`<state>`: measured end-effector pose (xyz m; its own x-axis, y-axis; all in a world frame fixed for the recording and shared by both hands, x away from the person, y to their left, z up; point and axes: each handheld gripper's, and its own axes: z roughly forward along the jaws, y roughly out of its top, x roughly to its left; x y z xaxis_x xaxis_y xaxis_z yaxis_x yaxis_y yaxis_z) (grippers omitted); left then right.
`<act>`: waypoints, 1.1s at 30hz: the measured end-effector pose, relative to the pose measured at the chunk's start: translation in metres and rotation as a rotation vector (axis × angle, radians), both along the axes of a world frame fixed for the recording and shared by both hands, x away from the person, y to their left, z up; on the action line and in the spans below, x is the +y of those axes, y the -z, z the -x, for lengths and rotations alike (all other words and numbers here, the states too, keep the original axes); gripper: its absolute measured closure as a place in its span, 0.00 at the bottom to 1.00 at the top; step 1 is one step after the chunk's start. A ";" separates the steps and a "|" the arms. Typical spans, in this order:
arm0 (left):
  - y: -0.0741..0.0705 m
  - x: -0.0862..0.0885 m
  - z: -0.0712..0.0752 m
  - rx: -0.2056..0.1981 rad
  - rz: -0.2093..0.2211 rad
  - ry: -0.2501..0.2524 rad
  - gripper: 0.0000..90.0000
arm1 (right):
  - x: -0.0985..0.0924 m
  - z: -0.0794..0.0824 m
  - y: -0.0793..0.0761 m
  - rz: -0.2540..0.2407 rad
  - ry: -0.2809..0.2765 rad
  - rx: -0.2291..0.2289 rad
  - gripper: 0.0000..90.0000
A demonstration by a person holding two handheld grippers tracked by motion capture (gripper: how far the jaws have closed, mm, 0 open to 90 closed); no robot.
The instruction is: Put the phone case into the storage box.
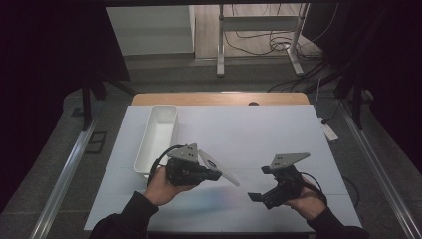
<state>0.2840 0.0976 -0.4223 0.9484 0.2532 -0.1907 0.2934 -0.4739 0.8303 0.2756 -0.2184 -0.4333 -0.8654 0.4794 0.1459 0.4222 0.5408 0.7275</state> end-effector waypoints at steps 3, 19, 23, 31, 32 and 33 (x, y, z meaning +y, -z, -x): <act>0.000 0.003 -0.003 -0.004 -0.005 -0.022 0.98 | -0.004 0.001 0.000 0.002 0.019 -0.015 0.00; -0.007 0.011 -0.015 -0.022 -0.055 -0.110 0.98 | -0.029 0.006 0.003 0.027 0.127 -0.063 0.00; -0.009 0.015 -0.018 -0.018 -0.059 -0.131 0.98 | -0.034 0.007 0.004 0.032 0.147 -0.069 0.00; -0.012 0.022 -0.023 -0.023 -0.074 -0.166 0.98 | -0.042 0.009 0.006 0.053 0.180 -0.077 0.00; -0.013 0.024 -0.025 -0.024 -0.081 -0.178 0.98 | -0.043 0.009 0.006 0.055 0.184 -0.076 0.00; -0.013 0.024 -0.025 -0.024 -0.081 -0.178 0.98 | -0.045 0.009 0.006 0.060 0.192 -0.080 0.00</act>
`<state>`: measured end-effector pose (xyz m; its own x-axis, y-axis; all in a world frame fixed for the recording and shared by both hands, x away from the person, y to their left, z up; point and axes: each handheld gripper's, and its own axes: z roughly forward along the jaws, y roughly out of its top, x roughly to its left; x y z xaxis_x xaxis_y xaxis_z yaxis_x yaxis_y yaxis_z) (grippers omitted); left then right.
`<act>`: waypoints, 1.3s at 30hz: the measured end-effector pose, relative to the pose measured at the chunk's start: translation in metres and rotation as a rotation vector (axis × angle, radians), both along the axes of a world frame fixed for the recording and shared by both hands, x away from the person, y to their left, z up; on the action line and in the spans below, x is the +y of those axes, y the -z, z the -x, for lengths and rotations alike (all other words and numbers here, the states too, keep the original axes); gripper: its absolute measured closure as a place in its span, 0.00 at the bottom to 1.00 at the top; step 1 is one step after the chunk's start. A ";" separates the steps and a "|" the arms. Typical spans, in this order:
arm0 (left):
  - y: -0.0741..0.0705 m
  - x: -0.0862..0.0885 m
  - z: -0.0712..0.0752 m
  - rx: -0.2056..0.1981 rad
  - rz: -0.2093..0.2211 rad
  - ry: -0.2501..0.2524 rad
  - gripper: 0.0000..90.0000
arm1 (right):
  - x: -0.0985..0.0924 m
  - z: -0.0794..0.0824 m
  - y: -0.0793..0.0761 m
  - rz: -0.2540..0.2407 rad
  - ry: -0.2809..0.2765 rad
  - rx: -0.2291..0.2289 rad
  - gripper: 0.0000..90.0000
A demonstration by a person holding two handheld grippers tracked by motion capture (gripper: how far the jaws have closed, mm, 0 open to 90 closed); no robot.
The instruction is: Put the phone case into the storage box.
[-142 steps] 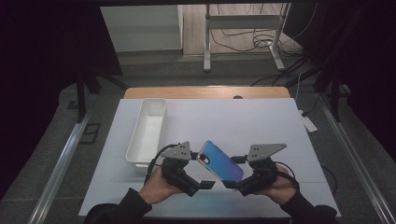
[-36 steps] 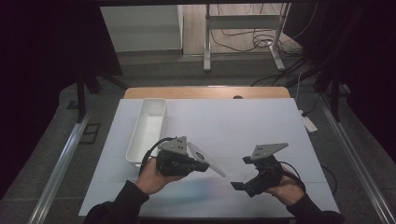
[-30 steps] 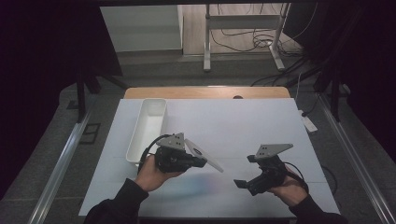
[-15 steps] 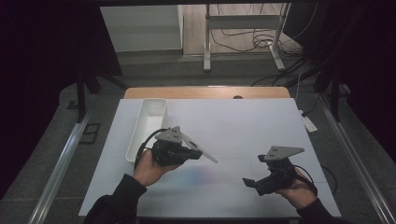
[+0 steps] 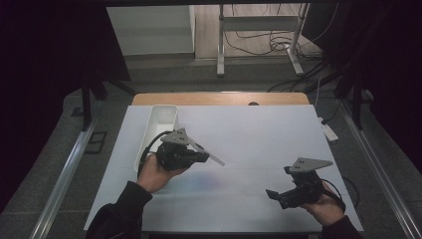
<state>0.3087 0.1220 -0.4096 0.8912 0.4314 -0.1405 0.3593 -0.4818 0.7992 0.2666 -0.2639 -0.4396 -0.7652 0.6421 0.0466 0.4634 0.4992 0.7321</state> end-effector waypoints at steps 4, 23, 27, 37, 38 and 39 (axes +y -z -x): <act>-0.001 0.004 -0.004 -0.006 -0.014 -0.022 0.98 | -0.004 0.001 0.000 0.004 0.016 0.001 0.00; -0.011 0.026 -0.021 -0.010 -0.059 -0.113 0.98 | -0.028 0.009 0.003 0.001 0.093 0.008 0.00; -0.012 0.030 -0.024 -0.010 -0.064 -0.130 0.98 | -0.031 0.010 0.003 -0.001 0.102 0.010 0.00; -0.018 0.043 -0.033 -0.006 -0.075 -0.184 0.98 | -0.043 0.015 0.007 0.023 0.145 0.011 0.00; -0.018 0.044 -0.033 -0.006 -0.077 -0.188 0.98 | -0.045 0.015 0.007 0.025 0.152 0.010 0.00; -0.018 0.045 -0.034 -0.005 -0.076 -0.194 0.98 | -0.046 0.016 0.007 0.024 0.156 0.011 0.00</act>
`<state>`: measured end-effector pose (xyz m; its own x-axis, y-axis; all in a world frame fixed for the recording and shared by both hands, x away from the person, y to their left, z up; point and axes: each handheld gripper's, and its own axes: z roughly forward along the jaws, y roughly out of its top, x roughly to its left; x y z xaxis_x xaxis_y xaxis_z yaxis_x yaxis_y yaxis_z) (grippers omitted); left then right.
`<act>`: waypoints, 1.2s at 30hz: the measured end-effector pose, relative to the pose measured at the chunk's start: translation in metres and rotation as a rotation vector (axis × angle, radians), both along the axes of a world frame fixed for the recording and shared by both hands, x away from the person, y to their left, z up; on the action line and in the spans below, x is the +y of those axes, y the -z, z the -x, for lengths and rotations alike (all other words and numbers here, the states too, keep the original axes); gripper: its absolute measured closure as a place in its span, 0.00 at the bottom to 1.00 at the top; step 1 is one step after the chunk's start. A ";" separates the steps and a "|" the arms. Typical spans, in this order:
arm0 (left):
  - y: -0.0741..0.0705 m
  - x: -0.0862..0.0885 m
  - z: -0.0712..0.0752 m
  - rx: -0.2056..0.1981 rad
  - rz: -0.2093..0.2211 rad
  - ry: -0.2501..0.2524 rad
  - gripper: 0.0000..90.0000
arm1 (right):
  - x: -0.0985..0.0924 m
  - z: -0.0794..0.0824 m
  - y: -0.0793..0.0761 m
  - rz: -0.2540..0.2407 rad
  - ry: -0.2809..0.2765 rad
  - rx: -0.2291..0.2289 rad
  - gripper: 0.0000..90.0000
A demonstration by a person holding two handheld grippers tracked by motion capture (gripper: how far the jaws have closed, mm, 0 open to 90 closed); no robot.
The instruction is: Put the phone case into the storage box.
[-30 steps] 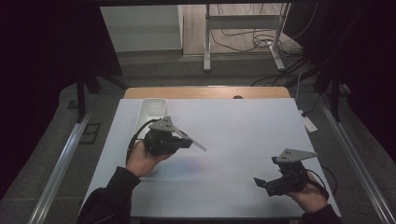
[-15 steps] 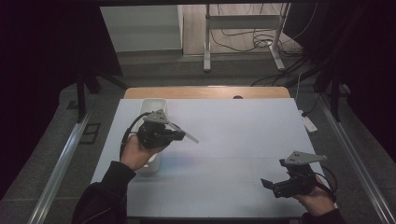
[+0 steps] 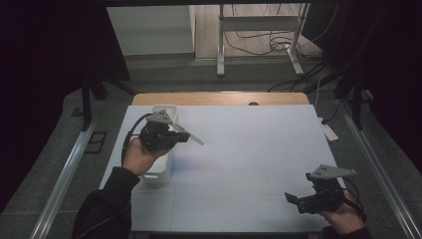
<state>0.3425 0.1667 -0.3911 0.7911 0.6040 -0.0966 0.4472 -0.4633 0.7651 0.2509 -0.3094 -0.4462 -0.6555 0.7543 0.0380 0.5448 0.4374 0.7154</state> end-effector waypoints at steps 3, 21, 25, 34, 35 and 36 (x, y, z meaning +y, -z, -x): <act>-0.001 0.003 -0.002 0.001 -0.001 -0.014 0.98 | -0.004 0.002 0.000 -0.001 0.015 -0.002 0.00; -0.012 0.025 -0.012 0.007 -0.013 -0.099 0.98 | -0.023 0.013 0.004 0.050 0.112 0.014 0.00; -0.014 0.030 -0.015 0.008 -0.015 -0.118 0.98 | -0.026 0.015 0.003 0.046 0.131 0.015 0.00; -0.018 0.039 -0.022 0.010 -0.040 -0.161 0.98 | -0.029 0.017 0.003 0.047 0.161 0.016 0.00; -0.018 0.040 -0.022 0.010 -0.046 -0.166 0.98 | -0.030 0.017 0.003 0.047 0.162 0.017 0.00; -0.019 0.041 -0.023 0.008 -0.052 -0.171 0.98 | -0.030 0.017 0.003 0.047 0.163 0.017 0.00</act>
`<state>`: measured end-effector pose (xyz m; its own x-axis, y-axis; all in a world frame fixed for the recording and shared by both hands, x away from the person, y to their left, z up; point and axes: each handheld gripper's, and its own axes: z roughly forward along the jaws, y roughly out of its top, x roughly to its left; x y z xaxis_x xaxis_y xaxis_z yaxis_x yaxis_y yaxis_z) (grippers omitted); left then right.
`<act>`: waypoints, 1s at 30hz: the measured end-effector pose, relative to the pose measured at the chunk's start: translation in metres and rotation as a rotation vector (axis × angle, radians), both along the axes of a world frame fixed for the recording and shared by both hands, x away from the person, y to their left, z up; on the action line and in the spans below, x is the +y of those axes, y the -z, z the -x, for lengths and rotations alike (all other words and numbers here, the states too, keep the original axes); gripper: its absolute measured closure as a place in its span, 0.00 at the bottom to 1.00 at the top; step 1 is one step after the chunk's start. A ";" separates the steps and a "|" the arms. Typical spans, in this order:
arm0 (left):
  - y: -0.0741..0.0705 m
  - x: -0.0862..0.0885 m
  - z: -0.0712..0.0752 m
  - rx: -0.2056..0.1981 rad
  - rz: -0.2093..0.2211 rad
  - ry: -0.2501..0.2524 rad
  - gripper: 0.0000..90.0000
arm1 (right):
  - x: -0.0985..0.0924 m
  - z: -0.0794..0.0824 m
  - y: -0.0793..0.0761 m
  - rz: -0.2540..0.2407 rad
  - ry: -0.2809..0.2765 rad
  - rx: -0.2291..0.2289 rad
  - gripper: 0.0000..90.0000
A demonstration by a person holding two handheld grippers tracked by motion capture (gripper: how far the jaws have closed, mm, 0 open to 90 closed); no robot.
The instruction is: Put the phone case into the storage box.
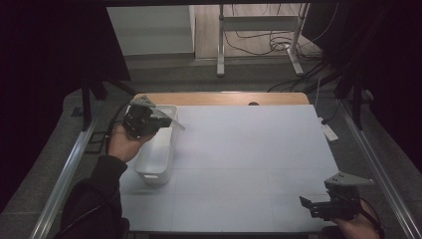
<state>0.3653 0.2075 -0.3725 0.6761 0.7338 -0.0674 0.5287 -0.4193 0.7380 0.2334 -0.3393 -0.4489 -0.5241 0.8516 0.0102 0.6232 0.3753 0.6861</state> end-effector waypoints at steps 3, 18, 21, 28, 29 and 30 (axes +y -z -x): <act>-0.001 0.002 -0.002 -0.002 -0.017 -0.017 0.98 | 0.000 0.001 0.000 -0.001 0.003 0.002 0.00; -0.005 0.015 -0.015 0.006 -0.058 -0.087 0.98 | 0.000 0.001 0.000 0.005 -0.002 0.006 0.00; -0.003 0.017 -0.019 0.014 -0.069 -0.102 0.98 | 0.000 0.001 0.000 0.005 -0.002 0.009 0.00; 0.001 0.019 -0.028 0.031 -0.091 -0.128 0.98 | 0.000 0.001 0.000 0.007 -0.006 0.009 0.00; 0.001 0.019 -0.029 0.032 -0.090 -0.131 0.98 | 0.000 0.001 0.000 0.008 -0.007 0.008 0.00; 0.002 0.019 -0.030 0.034 -0.095 -0.134 0.98 | 0.000 0.001 0.000 0.008 -0.007 0.008 0.00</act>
<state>0.3955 0.2266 -0.3741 0.5706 0.8211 -0.0149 0.6084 -0.4105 0.6792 0.2325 -0.3391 -0.4492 -0.5297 0.8482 0.0083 0.6265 0.3846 0.6780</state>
